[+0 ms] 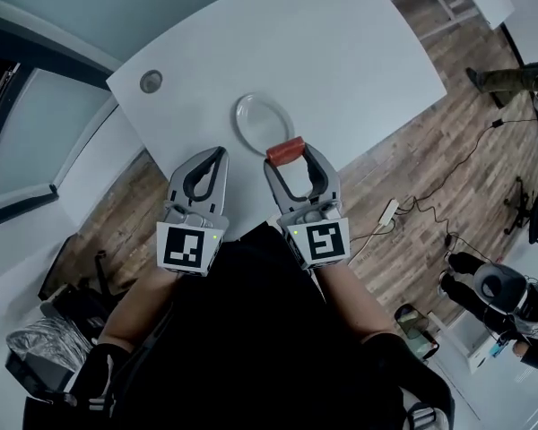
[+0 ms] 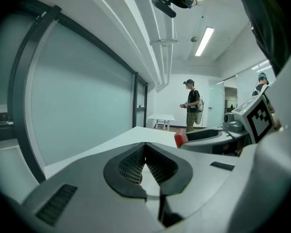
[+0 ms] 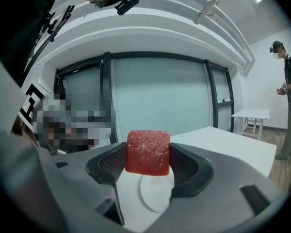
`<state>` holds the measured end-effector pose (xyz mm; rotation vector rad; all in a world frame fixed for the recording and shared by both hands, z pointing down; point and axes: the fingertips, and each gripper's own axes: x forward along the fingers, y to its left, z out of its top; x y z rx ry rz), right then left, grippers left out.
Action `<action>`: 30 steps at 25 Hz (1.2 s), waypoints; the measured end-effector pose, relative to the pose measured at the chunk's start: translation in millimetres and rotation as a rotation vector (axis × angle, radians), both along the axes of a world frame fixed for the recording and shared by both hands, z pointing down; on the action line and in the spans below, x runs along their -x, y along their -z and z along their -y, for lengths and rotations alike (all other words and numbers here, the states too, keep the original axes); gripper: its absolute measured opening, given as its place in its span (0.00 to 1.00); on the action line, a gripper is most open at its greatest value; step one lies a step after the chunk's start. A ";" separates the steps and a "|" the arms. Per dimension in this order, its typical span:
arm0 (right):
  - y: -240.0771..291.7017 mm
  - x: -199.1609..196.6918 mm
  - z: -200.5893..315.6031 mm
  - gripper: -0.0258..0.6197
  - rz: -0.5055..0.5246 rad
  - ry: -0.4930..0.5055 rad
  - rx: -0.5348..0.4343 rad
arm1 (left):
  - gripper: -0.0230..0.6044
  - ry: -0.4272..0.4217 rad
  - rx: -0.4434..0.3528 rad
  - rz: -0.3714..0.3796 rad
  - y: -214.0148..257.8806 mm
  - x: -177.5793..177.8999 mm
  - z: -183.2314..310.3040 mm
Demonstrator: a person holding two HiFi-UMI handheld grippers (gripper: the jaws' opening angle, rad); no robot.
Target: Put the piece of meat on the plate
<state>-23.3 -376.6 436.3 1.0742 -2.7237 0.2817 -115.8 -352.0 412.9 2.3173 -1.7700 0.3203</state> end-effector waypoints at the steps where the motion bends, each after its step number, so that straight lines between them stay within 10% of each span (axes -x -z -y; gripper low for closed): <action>1: -6.7 1.2 3.6 0.47 -0.012 -0.003 0.015 | 0.04 -0.010 0.010 -0.003 -5.1 0.0 3.1; 30: -166.9 38.7 56.5 0.47 -0.409 -0.011 0.415 | 0.04 -0.090 0.239 -0.077 -125.2 22.4 58.6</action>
